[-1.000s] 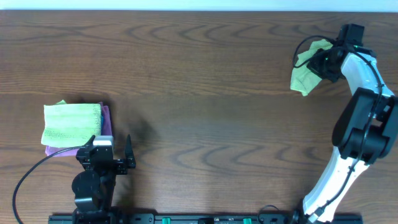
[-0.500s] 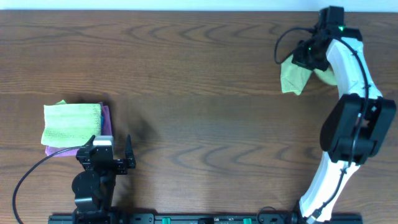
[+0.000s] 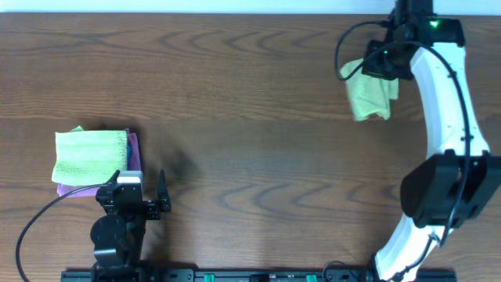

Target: Fold the cloth

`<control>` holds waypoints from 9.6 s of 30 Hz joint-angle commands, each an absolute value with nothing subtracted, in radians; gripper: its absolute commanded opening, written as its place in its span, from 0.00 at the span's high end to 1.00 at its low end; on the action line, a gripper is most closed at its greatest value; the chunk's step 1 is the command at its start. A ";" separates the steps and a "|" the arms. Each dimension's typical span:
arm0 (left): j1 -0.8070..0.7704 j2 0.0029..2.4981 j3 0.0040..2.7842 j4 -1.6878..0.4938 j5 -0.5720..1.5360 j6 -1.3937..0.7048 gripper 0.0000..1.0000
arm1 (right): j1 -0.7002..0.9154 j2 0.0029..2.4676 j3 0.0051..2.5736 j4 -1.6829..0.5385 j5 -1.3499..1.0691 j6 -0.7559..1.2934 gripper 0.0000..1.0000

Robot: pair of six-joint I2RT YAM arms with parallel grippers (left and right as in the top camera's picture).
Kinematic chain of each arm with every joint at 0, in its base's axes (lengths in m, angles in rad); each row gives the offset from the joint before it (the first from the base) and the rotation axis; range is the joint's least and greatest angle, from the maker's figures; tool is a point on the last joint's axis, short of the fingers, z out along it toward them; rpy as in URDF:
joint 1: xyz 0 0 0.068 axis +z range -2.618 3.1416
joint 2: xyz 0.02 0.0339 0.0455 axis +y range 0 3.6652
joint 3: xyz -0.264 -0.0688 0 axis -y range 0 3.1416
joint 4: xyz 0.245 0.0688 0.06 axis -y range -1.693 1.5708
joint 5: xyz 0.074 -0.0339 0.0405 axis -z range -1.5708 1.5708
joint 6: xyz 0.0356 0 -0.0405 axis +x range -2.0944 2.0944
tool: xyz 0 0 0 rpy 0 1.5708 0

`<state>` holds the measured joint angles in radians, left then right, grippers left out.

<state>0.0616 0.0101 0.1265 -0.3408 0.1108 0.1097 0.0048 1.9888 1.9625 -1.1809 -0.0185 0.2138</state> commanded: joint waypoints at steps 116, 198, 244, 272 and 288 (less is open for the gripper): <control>0.058 0.004 0.105 -0.350 0.162 -0.054 0.05 | 0.313 2.199 1.982 -1.100 0.310 0.389 0.16; -0.511 1.912 1.263 -0.253 0.400 -1.040 0.04 | 0.222 2.103 1.982 -1.302 0.073 0.441 0.23; -0.579 2.076 1.262 -0.101 0.347 -1.166 0.66 | 0.221 2.085 1.982 -1.313 0.073 0.440 0.26; -0.453 2.126 1.263 -0.261 0.484 -0.972 0.94 | 0.222 2.079 1.982 -1.356 0.074 0.429 0.31; -0.187 2.045 1.264 -0.571 0.498 -0.706 0.94 | 0.270 2.079 1.982 -1.407 0.018 0.429 0.32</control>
<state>-0.2081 2.0495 1.2842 -0.5495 0.5426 -0.7681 0.2413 2.1109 1.9663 -1.4010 0.0326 0.4217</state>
